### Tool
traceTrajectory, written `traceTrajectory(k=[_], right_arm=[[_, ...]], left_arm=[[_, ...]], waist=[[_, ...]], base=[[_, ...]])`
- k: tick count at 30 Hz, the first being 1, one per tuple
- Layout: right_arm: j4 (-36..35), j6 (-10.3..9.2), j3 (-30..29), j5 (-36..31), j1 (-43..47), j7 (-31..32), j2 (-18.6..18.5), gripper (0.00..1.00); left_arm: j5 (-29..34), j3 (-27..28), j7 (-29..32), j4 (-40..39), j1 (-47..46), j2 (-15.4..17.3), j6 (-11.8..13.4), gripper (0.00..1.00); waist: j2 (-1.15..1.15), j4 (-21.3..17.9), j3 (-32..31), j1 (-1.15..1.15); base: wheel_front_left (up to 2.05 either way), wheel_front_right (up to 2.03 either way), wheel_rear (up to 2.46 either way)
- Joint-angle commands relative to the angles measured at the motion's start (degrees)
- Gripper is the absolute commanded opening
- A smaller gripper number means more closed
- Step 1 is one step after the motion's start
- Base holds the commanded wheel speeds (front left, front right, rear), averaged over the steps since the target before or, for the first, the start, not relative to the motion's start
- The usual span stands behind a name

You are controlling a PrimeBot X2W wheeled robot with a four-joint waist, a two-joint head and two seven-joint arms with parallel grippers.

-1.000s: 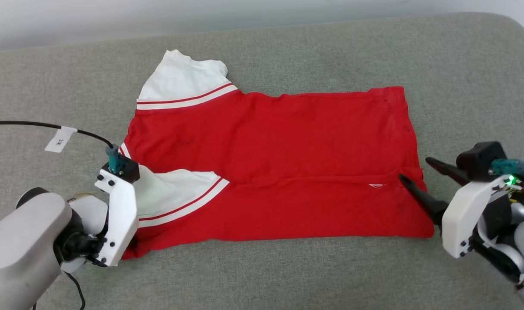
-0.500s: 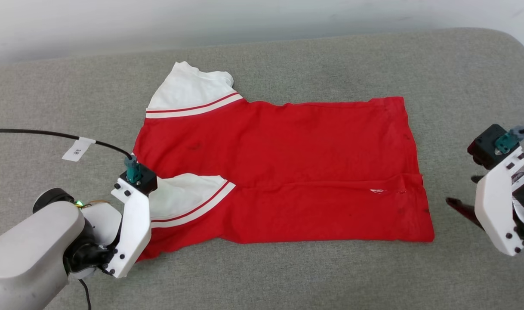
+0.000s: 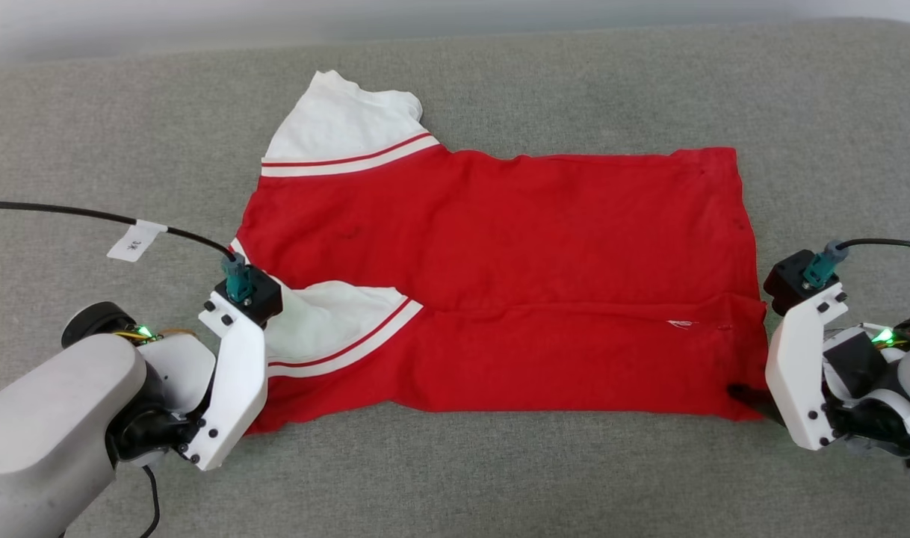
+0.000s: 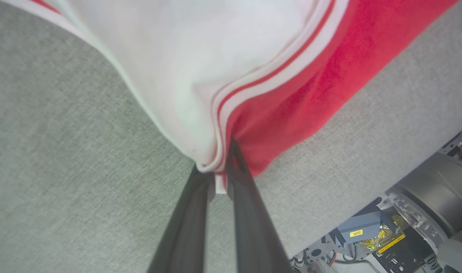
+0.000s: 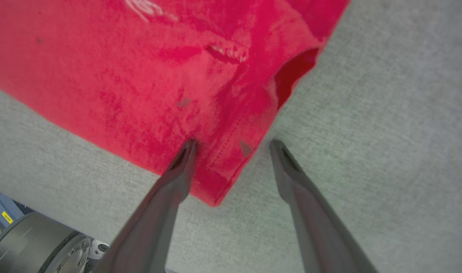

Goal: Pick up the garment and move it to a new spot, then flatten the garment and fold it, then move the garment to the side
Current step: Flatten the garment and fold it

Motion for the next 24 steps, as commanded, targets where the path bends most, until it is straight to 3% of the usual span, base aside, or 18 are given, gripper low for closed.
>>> traceTrajectory(k=[1,7,8,9,16,24], right_arm=[[2.1,-0.03,1.1,0.0,1.3,-1.1,1.8,1.0],[8.8,0.04,6.8,1.9,3.5,-3.7,7.8,1.0],[9.0,0.05,7.3,2.0,3.2,-4.9,8.1,0.71],[9.2,0.05,7.7,2.4,2.7,-5.8,8.1,0.0],[6.1,-0.04,8.2,4.6,-1.2,-12.7,1.6,0.0],[-0.2,-0.05,9.0,8.1,0.1,-14.6,-7.1,0.0]], left_arm=[[0.2,0.2,-0.3,-0.2,-0.8,0.2,0.0,0.0],[0.1,0.1,-0.9,0.1,-0.5,0.5,0.0,0.0],[-0.1,0.1,-1.0,0.2,-0.3,0.5,0.0,0.0],[-0.1,0.0,-1.1,0.3,0.0,0.4,0.0,0.0],[-1.6,0.2,-2.7,1.3,2.0,0.5,0.0,0.0],[-4.6,-0.1,-3.5,-0.4,5.8,2.4,0.2,0.0]], waist=[[0.0,0.2,0.8,0.0],[0.0,0.2,2.2,0.0],[0.0,0.2,2.2,0.0],[0.0,0.1,2.2,0.0],[0.0,-0.3,-1.1,0.0],[0.0,-0.5,-4.7,0.0]], base=[[0.0,0.0,0.0],[0.0,0.0,0.0],[0.0,0.0,0.0],[0.0,0.0,0.0],[0.0,0.0,0.0],[0.0,0.0,0.0]])
